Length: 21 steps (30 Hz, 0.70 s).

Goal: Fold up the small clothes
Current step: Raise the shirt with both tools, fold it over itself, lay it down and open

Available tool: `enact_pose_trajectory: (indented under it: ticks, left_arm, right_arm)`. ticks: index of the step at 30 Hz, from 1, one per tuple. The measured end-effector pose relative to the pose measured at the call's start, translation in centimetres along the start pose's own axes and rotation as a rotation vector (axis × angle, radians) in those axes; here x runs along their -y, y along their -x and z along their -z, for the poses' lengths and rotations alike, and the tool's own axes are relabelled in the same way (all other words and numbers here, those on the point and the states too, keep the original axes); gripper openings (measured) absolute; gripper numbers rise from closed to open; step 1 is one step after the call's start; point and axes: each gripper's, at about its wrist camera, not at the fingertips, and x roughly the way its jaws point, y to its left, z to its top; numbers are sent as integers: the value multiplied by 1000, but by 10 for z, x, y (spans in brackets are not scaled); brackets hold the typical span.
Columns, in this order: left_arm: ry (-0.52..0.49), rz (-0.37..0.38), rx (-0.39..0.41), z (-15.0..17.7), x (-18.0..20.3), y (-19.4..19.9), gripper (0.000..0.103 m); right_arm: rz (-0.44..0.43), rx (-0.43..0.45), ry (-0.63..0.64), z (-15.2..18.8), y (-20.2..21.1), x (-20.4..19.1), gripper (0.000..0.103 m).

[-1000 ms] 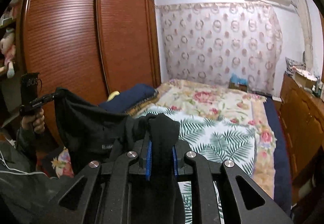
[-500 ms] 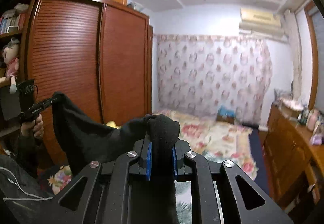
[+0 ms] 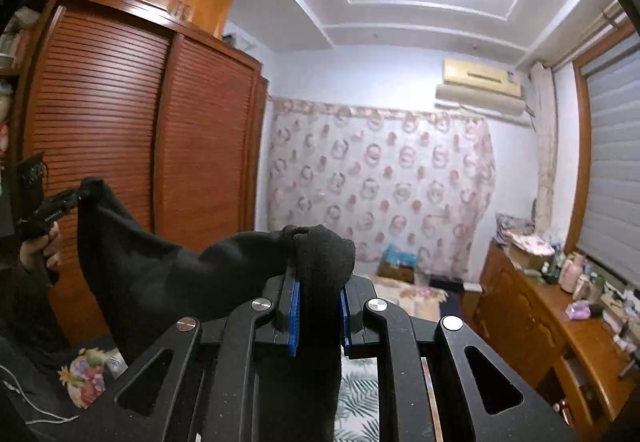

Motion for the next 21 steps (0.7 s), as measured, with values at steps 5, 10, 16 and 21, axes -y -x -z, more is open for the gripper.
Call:
enact_pose_trajectory:
  ticks: [5,10,16,21]
  left_arm:
    - [-30,-39,-102,42,3,-86,13]
    - [-29,-68,-240,112,-4,-196,13]
    - [-13,-64,-410,195,-5,-300,13]
    - [-7,-70,-480,219,1,-338,13]
  right_arm:
    - [76,-111,-2,31,-62,9,15]
    - [95,-230,-42,92,-156,39,15]
    - [136,-384,-85,164,-269,62,15]
    - [171,-476,-130,199,-334,73,15]
